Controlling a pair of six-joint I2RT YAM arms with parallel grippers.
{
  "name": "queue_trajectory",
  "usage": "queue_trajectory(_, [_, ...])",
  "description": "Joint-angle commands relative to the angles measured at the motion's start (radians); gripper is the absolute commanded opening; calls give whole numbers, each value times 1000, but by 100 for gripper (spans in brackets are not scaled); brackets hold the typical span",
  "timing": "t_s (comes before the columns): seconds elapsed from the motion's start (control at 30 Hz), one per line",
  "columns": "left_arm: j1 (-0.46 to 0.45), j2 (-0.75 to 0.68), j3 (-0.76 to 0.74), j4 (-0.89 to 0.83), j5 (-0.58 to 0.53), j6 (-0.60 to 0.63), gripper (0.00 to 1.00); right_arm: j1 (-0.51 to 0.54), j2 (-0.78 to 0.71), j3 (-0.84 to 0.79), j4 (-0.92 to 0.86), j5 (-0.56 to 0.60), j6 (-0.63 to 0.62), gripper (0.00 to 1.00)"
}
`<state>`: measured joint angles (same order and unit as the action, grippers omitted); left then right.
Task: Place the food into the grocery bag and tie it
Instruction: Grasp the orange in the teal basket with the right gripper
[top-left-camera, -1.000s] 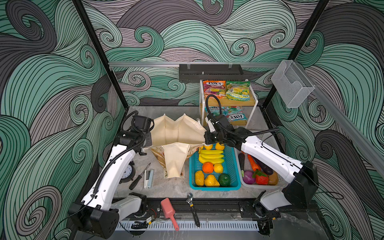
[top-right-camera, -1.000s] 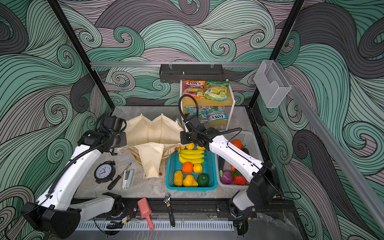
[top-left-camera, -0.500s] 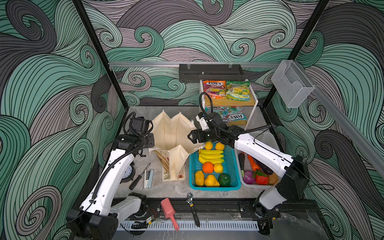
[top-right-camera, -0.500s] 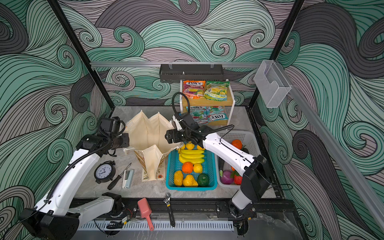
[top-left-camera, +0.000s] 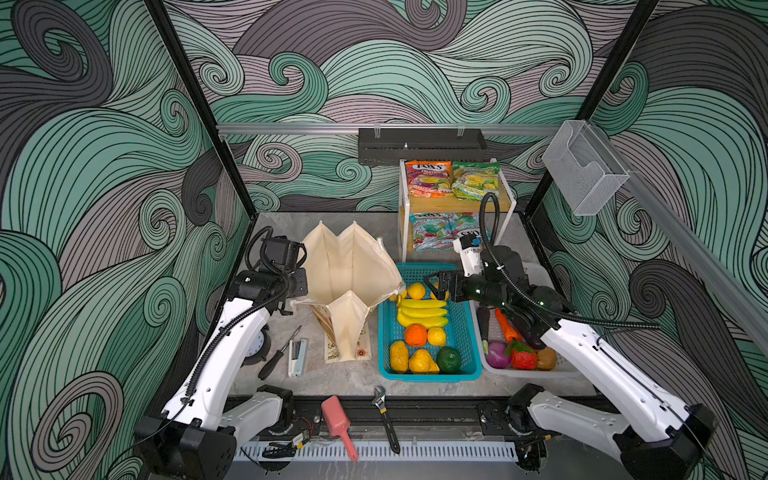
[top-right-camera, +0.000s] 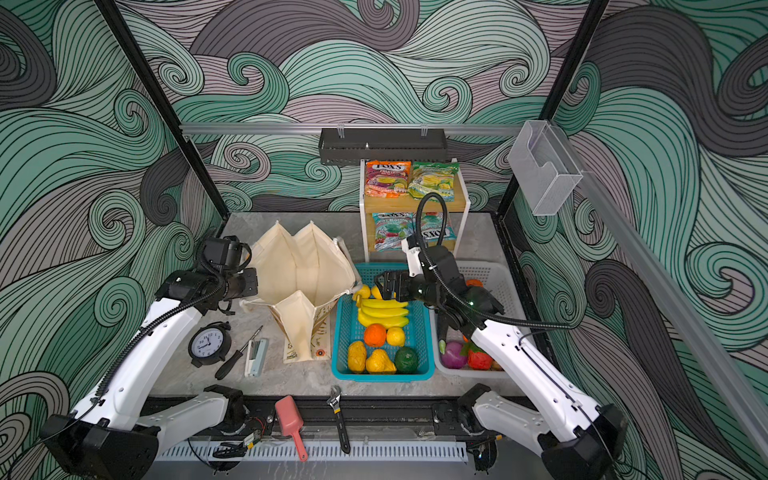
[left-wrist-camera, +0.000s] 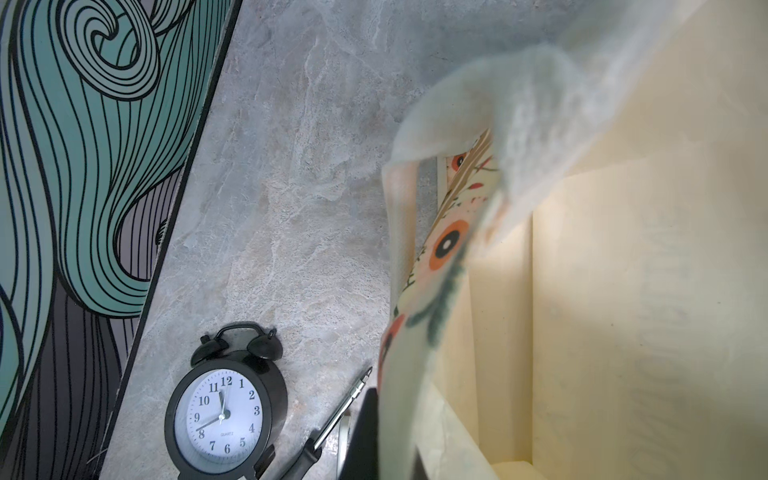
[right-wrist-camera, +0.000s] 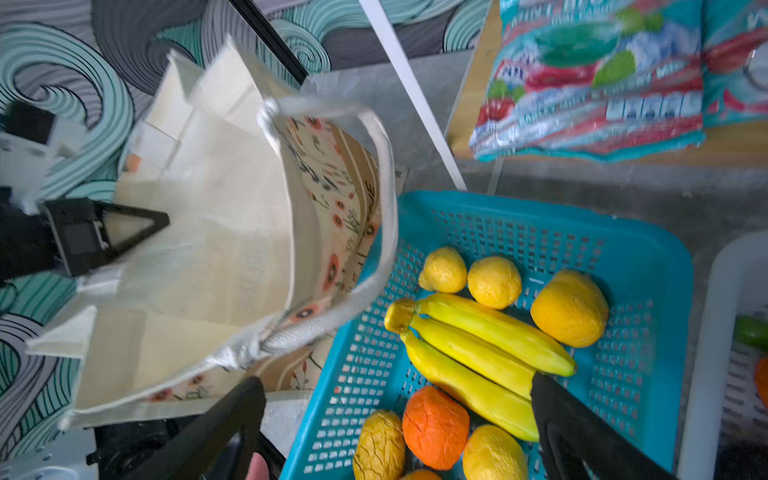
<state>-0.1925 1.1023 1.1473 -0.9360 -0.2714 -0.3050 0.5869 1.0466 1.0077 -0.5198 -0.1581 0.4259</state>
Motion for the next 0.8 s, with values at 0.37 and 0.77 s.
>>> queue_trajectory(0.37, [7,-49,-28,-49,-117,-8,0,229,180,-114,-67,96,-72,93])
queue_trajectory(0.77, [18,-31,-51,-25,-72,6,0,326,416,-119,43,184,48,80])
